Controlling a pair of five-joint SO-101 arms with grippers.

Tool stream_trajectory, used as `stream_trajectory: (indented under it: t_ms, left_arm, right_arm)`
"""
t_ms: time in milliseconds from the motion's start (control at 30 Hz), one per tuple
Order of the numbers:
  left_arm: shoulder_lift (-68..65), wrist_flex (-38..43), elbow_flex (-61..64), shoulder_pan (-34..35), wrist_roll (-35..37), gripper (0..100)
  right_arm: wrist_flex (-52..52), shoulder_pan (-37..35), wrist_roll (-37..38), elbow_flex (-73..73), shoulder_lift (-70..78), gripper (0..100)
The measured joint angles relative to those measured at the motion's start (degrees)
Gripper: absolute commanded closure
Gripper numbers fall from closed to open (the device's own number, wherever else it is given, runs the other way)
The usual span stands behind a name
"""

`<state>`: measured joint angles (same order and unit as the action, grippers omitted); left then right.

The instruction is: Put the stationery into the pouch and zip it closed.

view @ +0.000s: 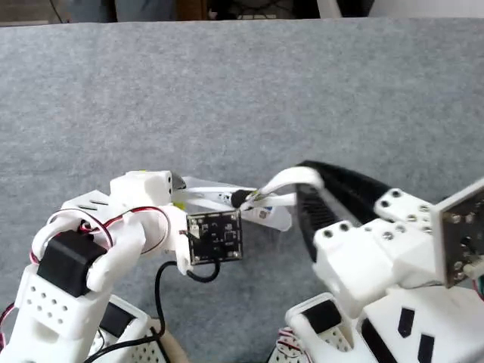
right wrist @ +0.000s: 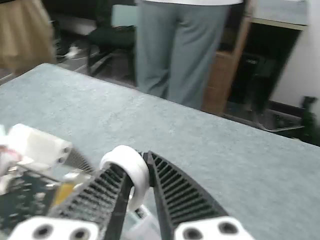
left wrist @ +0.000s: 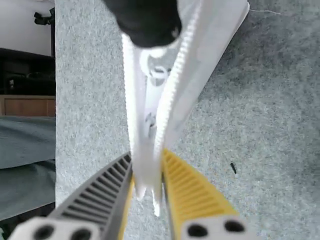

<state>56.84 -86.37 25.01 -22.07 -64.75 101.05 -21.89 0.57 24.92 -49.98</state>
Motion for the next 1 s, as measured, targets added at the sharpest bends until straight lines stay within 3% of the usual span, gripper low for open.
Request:
stream_trajectory:
  t_ms: [100,400,700,833,1000]
  left_arm:
    - [0.0,0.0,0.0,0.4,3.0,97]
    - [-0.1,0.5,-0.5,0.4,15.8,97]
    - [-0.1,0.5,-0.5,0.4,24.8,97]
    - [-0.1,1.0,-0.5,0.4,25.1,97]
    - [-0.1,2.6,-0.5,0.8,25.2,97]
  right_arm:
    - [0.0,5.1,0.0,-0.3,0.0,98.6]
    - [-0.1,6.9,0.0,-2.1,0.0,97.8]
    - [-0.1,9.6,0.4,-4.2,-0.1,67.8]
    - [-0.1,12.2,5.1,-2.6,-1.0,68.7]
    - [-0.1,15.2,12.0,-2.4,-4.0,78.6]
